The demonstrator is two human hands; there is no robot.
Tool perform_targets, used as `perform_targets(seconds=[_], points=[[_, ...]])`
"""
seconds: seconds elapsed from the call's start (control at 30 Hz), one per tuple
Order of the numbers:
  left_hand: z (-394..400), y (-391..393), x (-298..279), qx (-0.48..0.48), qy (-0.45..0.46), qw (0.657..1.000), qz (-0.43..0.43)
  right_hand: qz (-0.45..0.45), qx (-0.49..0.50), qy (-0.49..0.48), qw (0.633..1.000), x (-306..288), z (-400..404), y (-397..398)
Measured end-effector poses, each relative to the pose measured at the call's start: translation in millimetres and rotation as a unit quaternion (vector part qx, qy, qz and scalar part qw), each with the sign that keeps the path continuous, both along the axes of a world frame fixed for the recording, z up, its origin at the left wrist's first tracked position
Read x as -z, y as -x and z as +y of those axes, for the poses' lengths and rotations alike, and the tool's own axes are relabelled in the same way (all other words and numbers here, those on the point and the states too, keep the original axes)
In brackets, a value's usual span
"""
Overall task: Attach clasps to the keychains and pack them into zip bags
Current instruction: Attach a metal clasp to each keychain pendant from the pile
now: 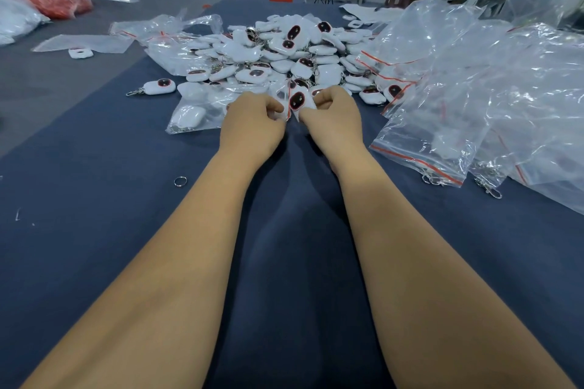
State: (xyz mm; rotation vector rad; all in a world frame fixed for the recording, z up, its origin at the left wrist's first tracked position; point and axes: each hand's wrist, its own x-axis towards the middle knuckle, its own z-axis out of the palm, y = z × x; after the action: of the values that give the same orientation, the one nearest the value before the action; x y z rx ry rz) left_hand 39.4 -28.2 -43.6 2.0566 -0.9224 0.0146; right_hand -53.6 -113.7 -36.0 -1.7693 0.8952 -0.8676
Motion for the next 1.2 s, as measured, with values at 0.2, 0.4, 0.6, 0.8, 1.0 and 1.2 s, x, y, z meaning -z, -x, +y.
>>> perform_targets(seconds=[0.2,0.4,0.6,0.8,1.0,1.2], points=[[1.5,3.2,-5.2,0.003,0.094,0.994,0.064,-0.180,-0.121,-0.141,0.966,-5.2,4.2,-5.9],[2.1,1.0,-2.6,0.065,0.136,0.977,0.153,-0.142,-0.156,-0.121,0.970,-3.1,5.1,-5.7],[3.2,1.2,-7.1,0.047,0.195,0.952,0.231,-0.120,-0.160,-0.126,0.972,-4.2,4.5,-4.3],[2.6,7.0,-12.0,0.031,0.178,0.953,0.244,-0.089,-0.168,-0.119,0.975,-4.5,4.0,-3.1],[2.9,7.7,-10.8,0.058,0.170,0.951,0.250,-0.066,-0.177,-0.099,0.977,-4.0,4.1,-3.4],[0.6,7.2,-9.4,0.060,0.154,0.956,0.241,-0.078,-0.163,-0.108,0.978,-2.8,4.0,-6.1]])
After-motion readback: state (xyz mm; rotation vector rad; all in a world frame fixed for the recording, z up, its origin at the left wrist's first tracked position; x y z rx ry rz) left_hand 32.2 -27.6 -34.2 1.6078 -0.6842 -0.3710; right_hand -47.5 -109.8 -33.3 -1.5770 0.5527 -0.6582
